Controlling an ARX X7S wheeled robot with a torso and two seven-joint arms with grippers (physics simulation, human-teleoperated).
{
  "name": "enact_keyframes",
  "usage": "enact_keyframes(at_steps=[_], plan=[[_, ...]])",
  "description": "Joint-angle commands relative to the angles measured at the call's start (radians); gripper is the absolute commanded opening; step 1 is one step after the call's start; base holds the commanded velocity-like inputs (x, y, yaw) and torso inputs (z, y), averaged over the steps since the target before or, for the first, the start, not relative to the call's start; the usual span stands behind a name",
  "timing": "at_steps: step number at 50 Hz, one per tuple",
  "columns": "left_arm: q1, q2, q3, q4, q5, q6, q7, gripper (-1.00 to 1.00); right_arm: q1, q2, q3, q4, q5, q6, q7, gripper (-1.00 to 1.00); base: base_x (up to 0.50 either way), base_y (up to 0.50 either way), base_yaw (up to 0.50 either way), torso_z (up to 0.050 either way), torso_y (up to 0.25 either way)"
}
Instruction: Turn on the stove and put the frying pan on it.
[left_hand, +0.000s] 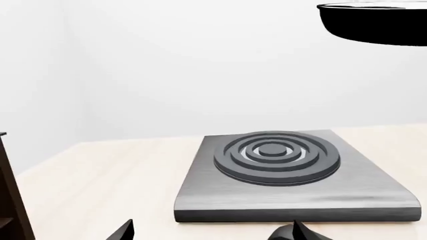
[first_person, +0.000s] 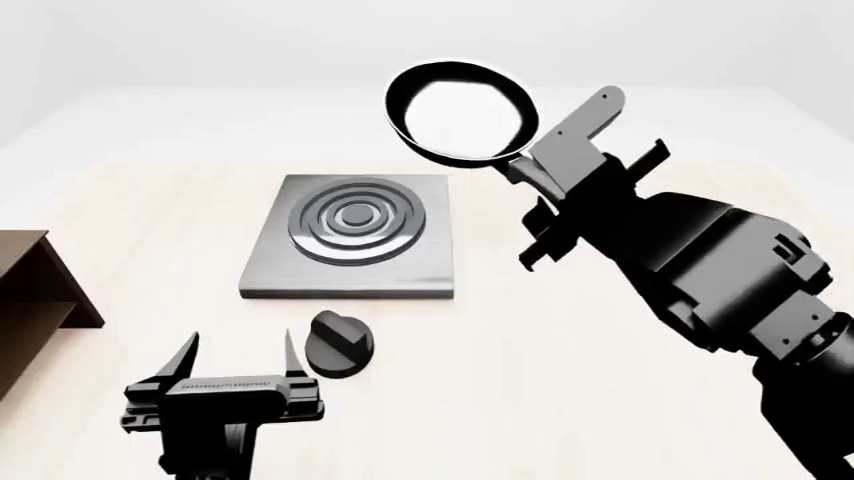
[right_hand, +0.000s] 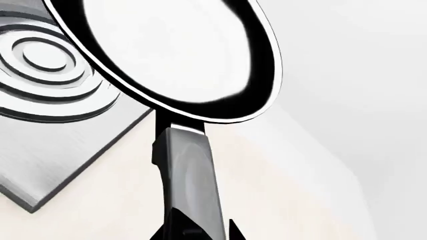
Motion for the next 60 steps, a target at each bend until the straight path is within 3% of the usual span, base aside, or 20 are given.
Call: enact_keyframes(at_steps=[1,48,60], plan=[[0.005,0.012,-0.021,0.009,0.011,0.001,0.019,1.00,0.036,-0.119,0.010,0.069,-0.129,-0.082,-0.032,-1.00,0.00,0.00,0.00,0.000,0.000],[0.037,-0.001,-0.021,-0.021,-0.016,0.146,0.050,1.00,0.079,-0.510,-0.041,0.466,-0.193,-0.246,0.020,-1.00,0.00,0.00,0.00,0.000,0.002],[0.043,-0.008,-0.022,-0.027,-0.011,0.172,0.051,1.00,0.096,-0.530,-0.070,0.517,-0.142,-0.279,0.054,-1.00,0.00,0.00,0.00,0.000,-0.245]])
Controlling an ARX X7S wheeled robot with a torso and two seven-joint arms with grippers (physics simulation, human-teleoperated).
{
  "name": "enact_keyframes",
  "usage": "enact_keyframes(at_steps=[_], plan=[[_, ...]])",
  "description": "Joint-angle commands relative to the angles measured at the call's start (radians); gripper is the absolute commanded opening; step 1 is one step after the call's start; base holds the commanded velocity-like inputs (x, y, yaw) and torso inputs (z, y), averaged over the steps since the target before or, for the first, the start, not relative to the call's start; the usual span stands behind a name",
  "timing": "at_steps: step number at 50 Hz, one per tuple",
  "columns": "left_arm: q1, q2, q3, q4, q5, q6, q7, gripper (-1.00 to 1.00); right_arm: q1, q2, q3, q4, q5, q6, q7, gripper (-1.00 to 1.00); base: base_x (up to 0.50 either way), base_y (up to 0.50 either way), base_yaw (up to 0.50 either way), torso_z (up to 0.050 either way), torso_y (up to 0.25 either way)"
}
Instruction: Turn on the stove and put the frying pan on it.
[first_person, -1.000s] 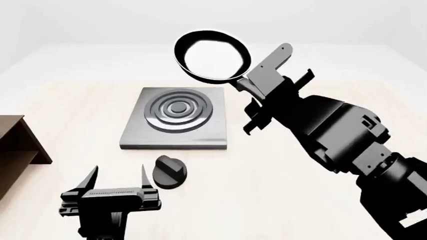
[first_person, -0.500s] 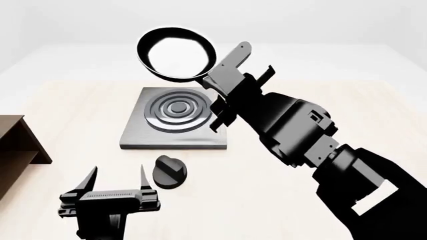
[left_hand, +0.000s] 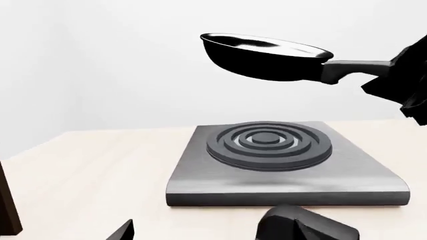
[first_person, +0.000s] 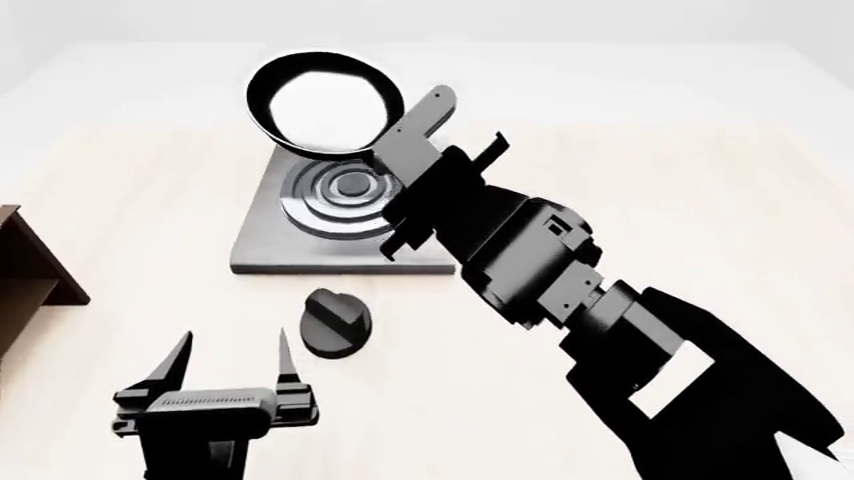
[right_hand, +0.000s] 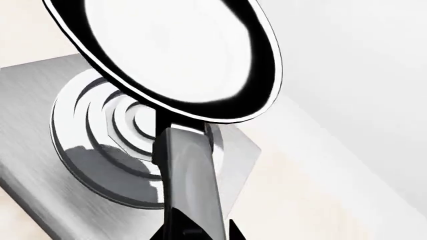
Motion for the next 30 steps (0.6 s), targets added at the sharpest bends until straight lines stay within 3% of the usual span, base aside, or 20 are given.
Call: enact_keyframes(at_steps=[1,12,23,30], plan=[[0.008,0.012,-0.019,-0.004,0.010,0.027,0.031,1.00,0.040,-0.053,0.012,0.055,-0.061,-0.039,0.028,-1.00,0.00,0.00,0.00,0.000,-0.250],[0.006,0.011,-0.017,-0.005,-0.002,0.025,0.033,1.00,0.071,-0.056,-0.074,0.118,0.062,-0.102,0.087,-1.00,0.00,0.00,0.00,0.000,-0.248],[0.004,0.011,-0.022,-0.008,-0.026,0.017,0.033,1.00,0.149,-0.057,-0.363,0.231,0.367,-0.237,0.197,-1.00,0.00,0.00,0.00,0.000,0.000],[0.006,0.008,-0.025,-0.002,-0.035,0.015,0.032,1.00,0.163,-0.057,-0.461,0.257,0.440,-0.271,0.213,-1.00,0.00,0.00,0.00,0.000,0.000]])
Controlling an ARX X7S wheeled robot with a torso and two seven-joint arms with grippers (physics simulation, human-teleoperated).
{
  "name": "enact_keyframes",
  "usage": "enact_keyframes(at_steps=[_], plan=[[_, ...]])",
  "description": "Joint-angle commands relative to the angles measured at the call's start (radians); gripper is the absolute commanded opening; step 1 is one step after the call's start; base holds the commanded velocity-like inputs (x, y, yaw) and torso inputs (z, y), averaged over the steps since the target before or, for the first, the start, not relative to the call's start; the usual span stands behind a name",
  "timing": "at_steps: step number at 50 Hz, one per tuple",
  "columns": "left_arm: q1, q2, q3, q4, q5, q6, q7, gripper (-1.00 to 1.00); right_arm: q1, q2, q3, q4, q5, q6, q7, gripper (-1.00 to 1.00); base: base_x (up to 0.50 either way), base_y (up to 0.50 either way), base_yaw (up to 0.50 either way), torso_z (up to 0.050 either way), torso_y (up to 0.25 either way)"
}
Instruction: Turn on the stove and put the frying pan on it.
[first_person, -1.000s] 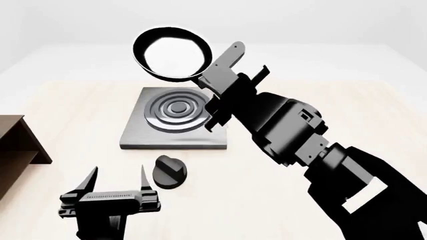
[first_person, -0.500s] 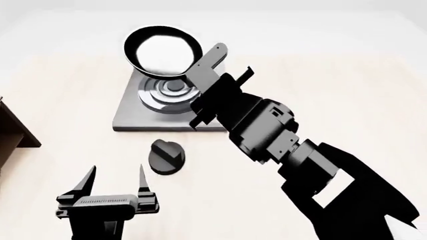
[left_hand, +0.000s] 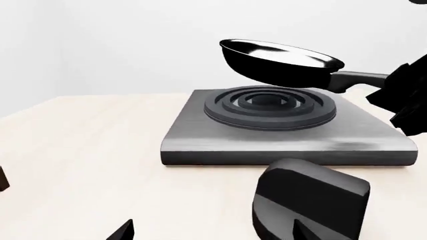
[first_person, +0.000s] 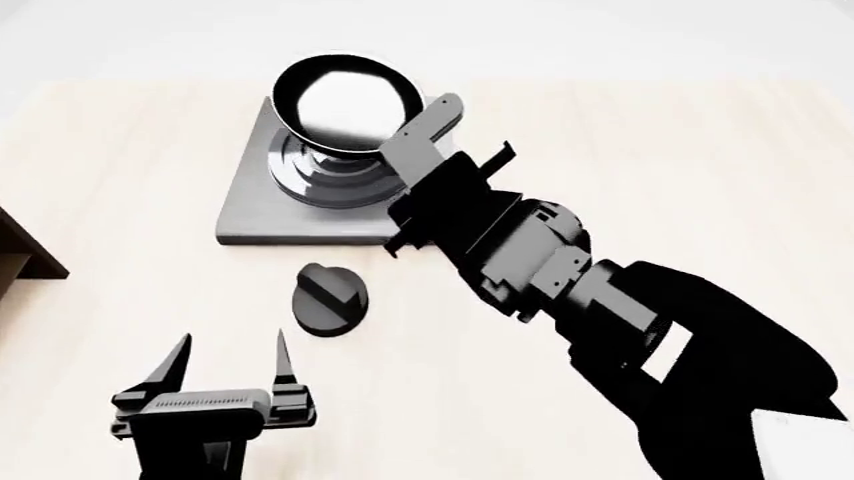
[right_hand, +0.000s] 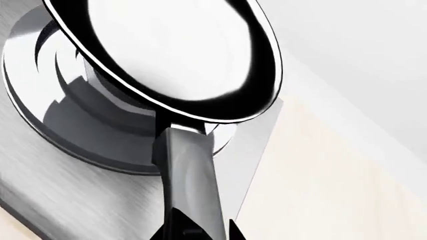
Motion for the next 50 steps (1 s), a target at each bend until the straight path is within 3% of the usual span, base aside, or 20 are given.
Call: enact_keyframes(at_steps=[1,50], plan=[[0.005,0.013,-0.024,0.006,-0.003,0.001,0.025,1.00,0.061,-0.023,-0.125,0.045,0.052,-0.073,0.045,-1.00,0.00,0.00,0.00,0.000,0.015],[0.005,0.006,-0.028,-0.034,-0.016,0.029,0.018,1.00,-0.039,-0.023,-0.133,0.004,-0.118,-0.047,0.048,-1.00,0.00,0.00,0.00,0.000,0.001]])
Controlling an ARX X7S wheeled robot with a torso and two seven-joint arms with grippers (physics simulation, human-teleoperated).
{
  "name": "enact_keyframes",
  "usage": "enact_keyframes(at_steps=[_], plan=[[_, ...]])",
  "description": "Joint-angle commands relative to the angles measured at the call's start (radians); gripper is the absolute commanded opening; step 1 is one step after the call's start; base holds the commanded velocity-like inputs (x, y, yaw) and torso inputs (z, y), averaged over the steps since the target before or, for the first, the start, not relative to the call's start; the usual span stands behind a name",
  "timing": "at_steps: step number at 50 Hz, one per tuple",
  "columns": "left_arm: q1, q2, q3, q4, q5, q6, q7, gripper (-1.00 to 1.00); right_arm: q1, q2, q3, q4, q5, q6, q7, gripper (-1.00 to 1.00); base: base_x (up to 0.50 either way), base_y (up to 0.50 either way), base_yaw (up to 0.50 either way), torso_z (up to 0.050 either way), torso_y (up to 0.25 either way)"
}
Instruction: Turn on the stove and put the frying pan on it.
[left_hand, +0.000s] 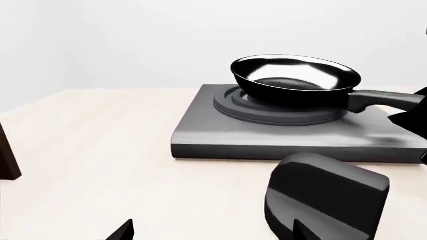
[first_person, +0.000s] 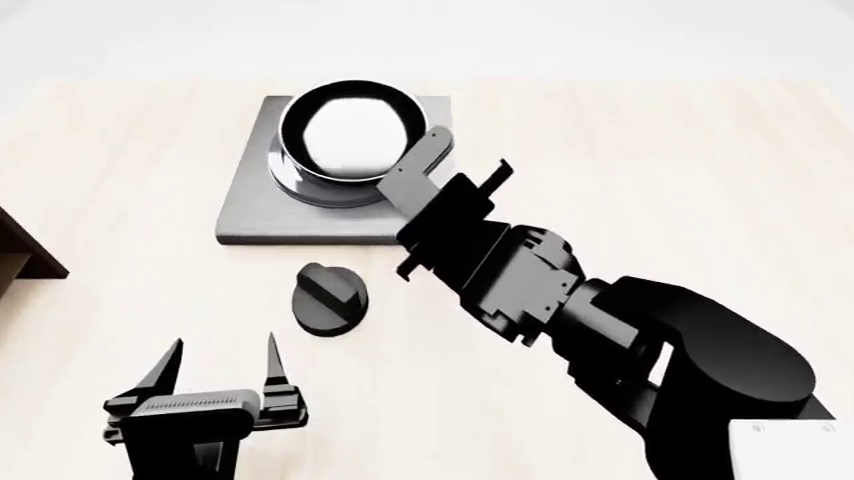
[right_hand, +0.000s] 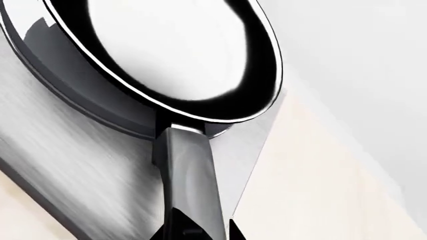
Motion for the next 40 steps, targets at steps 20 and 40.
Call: enact_keyframes(at_steps=[20,40], plan=[[0.000,0.011,-0.014,-0.001,0.007,0.002,0.021,1.00,-0.003,-0.019,0.057,-0.004,0.017,0.008,-0.097,1.00,0.00,0.00,0.00,0.000,0.000],[-0.001,0.008,-0.011,0.000,0.005,0.002,0.016,1.00,0.039,-0.019,0.042,0.021,0.297,-0.030,-0.238,1.00,0.00,0.00,0.00,0.000,0.000]])
